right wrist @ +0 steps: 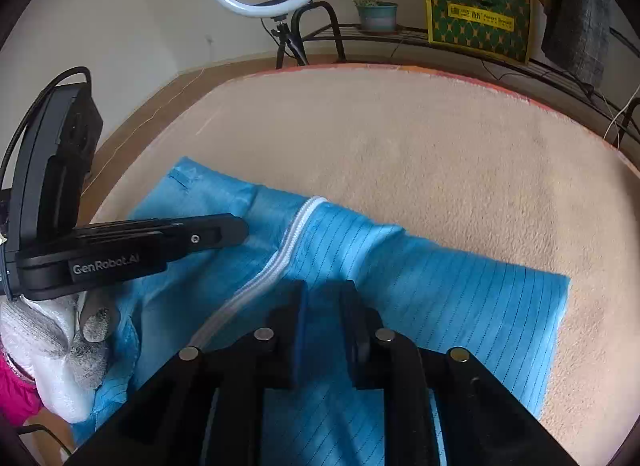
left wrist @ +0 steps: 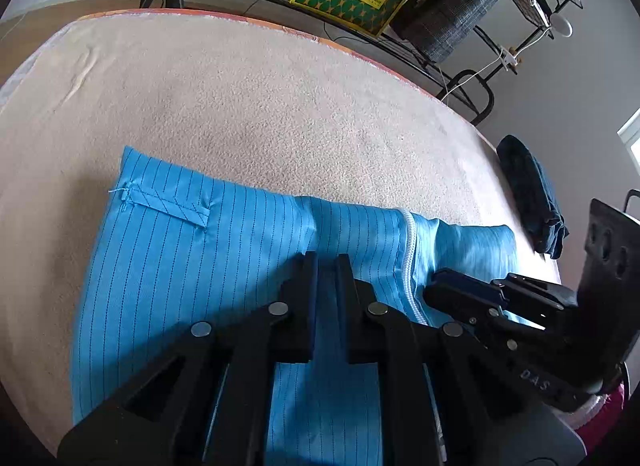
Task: Fold large clothes
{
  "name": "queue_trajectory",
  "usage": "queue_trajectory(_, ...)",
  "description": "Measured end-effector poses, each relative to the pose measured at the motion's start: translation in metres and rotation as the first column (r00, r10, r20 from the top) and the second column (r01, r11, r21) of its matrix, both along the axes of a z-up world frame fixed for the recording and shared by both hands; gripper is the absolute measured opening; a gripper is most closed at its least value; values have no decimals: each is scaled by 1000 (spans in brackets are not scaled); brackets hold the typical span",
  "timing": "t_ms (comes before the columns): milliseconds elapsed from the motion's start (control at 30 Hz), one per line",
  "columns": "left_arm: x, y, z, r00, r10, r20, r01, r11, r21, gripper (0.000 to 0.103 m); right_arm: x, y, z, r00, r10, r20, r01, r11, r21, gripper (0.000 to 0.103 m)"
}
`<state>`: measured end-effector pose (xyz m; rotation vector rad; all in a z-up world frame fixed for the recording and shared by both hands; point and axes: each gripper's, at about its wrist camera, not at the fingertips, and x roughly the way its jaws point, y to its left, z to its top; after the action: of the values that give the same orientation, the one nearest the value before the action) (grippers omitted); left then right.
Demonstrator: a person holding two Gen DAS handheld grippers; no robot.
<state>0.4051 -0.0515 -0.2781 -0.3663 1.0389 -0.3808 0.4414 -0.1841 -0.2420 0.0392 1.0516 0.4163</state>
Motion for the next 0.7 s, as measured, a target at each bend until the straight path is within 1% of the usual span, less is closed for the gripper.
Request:
queue_trajectory(33,-1,3,0,1000,-5,-15,5,1000,-12,10,-1,-4,1,1000,-5,-7,5,1000,13,8)
queue_trajectory(100,-6,15,6,999,15,-33,-16,999,-42,10,-7,-15,11,1000,-21,-13,22,999,46,8)
queue_trajectory(133,-12,23,11,999,37,-26,-39,997,-59,11,-12,-24,18,999,-41,1,41,997,63,14)
queue_trajectory(200,-27,42,21,998,67,1,-67,994,-83,11,-31,-46,32,997,-74,11,72,990,117,20)
queue_trajectory(233,-38,53,26,997,72,12,-70,994,-83,11,-43,-54,36,997,-70,8,69,987,144,20)
queue_trajectory(300,-53,66,27,997,77,14,-76,994,-79,11,-66,-66,41,998,-63,11,61,988,145,20)
queue_trajectory(367,-67,77,22,997,82,-5,-83,994,-68,11,-82,-73,37,998,-62,-15,63,988,140,20)
queue_trajectory(467,-79,90,6,994,103,-44,-105,992,-65,11,-94,-81,20,995,-85,-58,91,989,116,19)
queue_trajectory(533,-82,93,-7,990,124,-65,-129,989,-73,11,-93,-86,5,991,-107,-85,116,988,107,15)
queue_trajectory(567,-83,93,-12,990,127,-57,-130,989,-66,11,-92,-88,0,990,-115,-87,124,986,113,13)
queue_trajectory(600,-86,92,-13,992,125,-26,-126,991,-46,10,-94,-89,-2,991,-121,-64,128,984,120,11)
queue_trajectory(633,-89,88,-13,995,99,16,-98,995,-12,10,-94,-89,-2,991,-120,-60,126,985,118,11)
queue_trajectory(667,-90,87,-12,996,85,29,-85,996,3,10,-95,-89,-2,991,-118,-61,124,986,112,11)
queue_trajectory(700,-90,88,-11,996,88,19,-88,996,-2,10,-95,-88,-1,991,-115,-70,122,987,101,11)
